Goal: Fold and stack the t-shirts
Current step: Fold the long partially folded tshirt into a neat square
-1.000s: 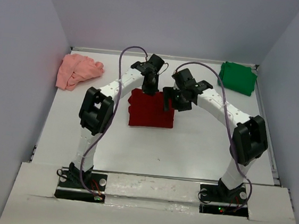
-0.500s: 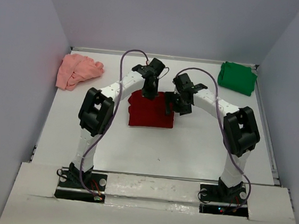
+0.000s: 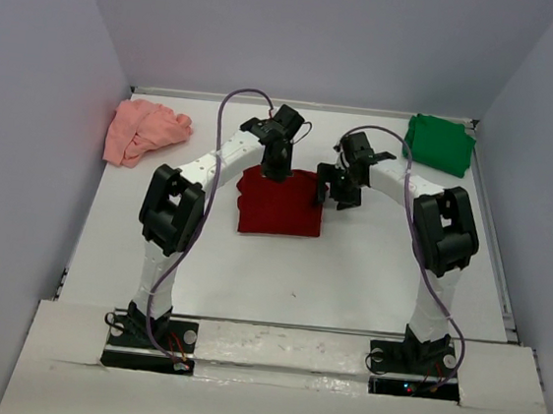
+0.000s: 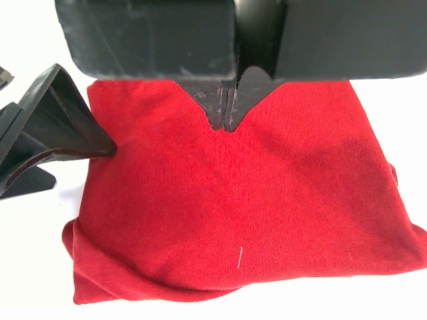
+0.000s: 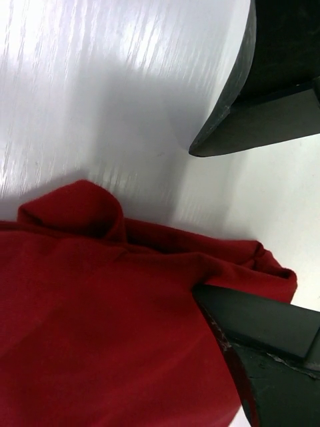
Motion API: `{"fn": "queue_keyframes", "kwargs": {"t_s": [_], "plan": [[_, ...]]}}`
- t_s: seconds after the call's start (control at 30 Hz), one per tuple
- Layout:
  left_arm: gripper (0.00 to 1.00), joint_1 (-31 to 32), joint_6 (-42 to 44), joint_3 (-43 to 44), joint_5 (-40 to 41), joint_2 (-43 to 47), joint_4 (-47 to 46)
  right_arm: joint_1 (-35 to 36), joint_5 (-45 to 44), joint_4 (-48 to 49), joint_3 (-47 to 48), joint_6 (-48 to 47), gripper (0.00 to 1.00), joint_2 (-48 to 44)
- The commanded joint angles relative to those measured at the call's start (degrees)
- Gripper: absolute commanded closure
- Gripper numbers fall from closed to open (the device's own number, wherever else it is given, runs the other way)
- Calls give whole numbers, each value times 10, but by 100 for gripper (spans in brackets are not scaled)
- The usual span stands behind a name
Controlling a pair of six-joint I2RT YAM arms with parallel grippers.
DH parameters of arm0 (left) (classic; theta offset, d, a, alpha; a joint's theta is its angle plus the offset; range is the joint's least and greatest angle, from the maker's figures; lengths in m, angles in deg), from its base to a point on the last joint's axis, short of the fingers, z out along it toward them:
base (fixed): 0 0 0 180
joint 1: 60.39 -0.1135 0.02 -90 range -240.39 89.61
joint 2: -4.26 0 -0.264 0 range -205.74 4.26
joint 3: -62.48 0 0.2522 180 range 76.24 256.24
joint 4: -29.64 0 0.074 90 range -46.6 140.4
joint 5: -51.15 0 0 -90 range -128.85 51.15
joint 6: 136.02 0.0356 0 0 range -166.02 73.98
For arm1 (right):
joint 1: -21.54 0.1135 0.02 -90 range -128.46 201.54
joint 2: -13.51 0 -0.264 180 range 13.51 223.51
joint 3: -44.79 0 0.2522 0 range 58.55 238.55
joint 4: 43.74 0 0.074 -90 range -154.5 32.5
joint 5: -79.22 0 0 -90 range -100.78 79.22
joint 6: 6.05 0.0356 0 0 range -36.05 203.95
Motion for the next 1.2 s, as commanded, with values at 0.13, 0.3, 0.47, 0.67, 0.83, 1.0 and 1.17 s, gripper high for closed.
{"fn": "queue_keyframes", "kwargs": {"t_s": [0.13,0.3,0.47,0.67,0.83,1.0,1.17], "plan": [[100,4,7,14,5,34,11,0,114,49,24,26,20,20],[100,4,8,28,-1,30,14,0,135,83,-8,49,20,15],[100,4,6,33,-3,35,16,0,133,92,-15,57,19,32],[100,4,7,23,2,53,22,0,127,102,-13,65,19,60],[100,4,7,-12,2,73,12,0,112,115,-33,74,19,63],[100,4,6,-19,1,79,8,0,81,120,-60,89,21,48],[100,5,7,-7,0,84,14,6,20,100,-72,122,41,8]]}}
